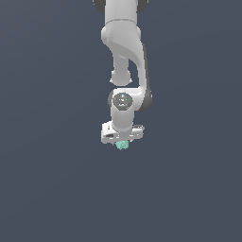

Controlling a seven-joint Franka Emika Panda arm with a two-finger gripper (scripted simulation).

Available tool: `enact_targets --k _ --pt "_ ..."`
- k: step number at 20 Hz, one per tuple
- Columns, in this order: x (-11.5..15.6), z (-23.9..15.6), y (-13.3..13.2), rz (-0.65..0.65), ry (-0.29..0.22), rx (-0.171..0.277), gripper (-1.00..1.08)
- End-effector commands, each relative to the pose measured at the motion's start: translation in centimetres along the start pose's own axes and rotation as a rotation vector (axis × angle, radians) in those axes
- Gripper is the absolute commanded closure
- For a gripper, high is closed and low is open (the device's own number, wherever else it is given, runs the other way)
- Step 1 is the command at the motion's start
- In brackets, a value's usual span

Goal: Pick up the object and move it to a goal position.

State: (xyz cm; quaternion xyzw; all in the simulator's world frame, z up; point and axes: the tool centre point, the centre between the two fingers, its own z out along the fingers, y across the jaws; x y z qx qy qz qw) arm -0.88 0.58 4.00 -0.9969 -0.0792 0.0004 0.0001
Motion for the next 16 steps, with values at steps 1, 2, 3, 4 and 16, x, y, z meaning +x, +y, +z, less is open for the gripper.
enact_targets --k 1,2,3,4,16 --pt "0.0 0.1 0.0 0.0 0.001 0.0 1.08" --pt "0.0 0.1 0.0 0.0 0.001 0.0 1.08" --pt "0.0 0.1 0.0 0.0 0.001 0.0 1.08" --pt "0.0 0.1 0.0 0.0 0.001 0.0 1.08" --pt "0.5 -1.1 -0.2 0.0 0.002 0.0 1.08"
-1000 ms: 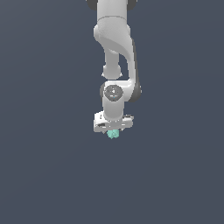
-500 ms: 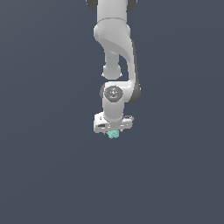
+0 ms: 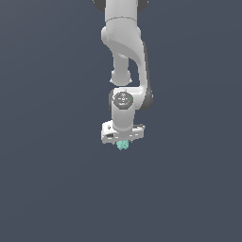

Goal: Pick up the object and move it to a goal position.

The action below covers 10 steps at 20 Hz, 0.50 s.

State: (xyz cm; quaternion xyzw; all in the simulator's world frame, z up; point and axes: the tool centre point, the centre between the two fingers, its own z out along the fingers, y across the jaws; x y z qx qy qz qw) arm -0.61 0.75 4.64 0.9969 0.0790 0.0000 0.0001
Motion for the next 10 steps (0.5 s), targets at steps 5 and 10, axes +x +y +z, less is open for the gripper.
enact_targets --k 5,10 --pt "1.2 -2.8 -0.7 0.0 0.001 0.0 1.08" --pt "2.7 -6.5 -1.5 0.0 0.001 0.0 1.08"
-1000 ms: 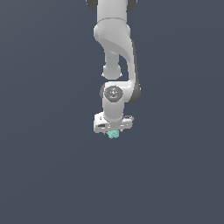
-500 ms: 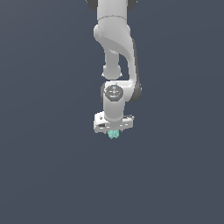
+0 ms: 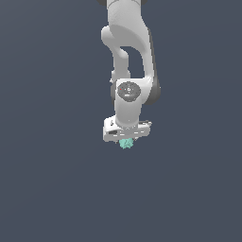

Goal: Pick up the object and move it to a goal position.

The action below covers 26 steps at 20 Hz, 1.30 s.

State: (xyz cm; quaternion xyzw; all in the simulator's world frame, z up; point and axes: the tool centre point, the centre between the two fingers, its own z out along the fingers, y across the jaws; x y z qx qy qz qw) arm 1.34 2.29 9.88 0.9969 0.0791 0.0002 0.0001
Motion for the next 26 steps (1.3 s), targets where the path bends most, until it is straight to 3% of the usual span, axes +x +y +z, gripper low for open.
enact_targets --k 1,14,26 --pt "0.9 -2.1 -0.5 0.0 0.0 0.0 1.08" --pt "5.8 -13.3 -3.1 0.0 0.0 0.0 1.08" --pt "7.9 -17.3 -3.9 0.0 0.0 0.0 1.08"
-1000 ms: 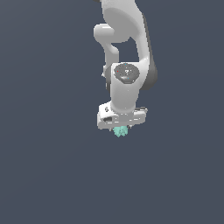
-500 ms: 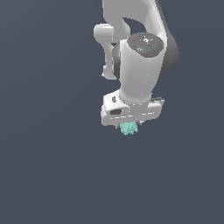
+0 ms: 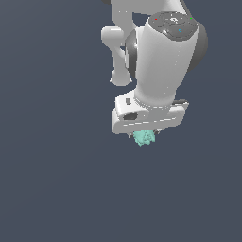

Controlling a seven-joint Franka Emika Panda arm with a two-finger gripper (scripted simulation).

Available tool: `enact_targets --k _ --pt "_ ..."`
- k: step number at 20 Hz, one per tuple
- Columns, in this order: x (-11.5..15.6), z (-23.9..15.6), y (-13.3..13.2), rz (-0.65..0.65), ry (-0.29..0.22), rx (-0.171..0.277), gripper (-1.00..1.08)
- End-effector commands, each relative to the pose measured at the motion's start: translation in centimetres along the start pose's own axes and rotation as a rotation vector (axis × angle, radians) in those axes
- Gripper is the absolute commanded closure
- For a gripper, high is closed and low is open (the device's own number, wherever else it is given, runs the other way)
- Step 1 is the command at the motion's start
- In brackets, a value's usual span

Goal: Pick up the object and move it to a goal position.

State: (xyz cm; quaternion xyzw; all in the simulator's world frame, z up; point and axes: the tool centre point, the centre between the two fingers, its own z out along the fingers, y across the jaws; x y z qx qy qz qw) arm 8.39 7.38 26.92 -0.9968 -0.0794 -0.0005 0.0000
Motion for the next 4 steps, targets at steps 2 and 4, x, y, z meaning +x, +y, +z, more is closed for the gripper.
enact_targets --k 2,4 --pt "0.24 -0.38 -0.07 0.0 -0.001 0.0 1.08" --pt "0.27 -0.42 -0.08 0.0 -0.001 0.0 1.08"
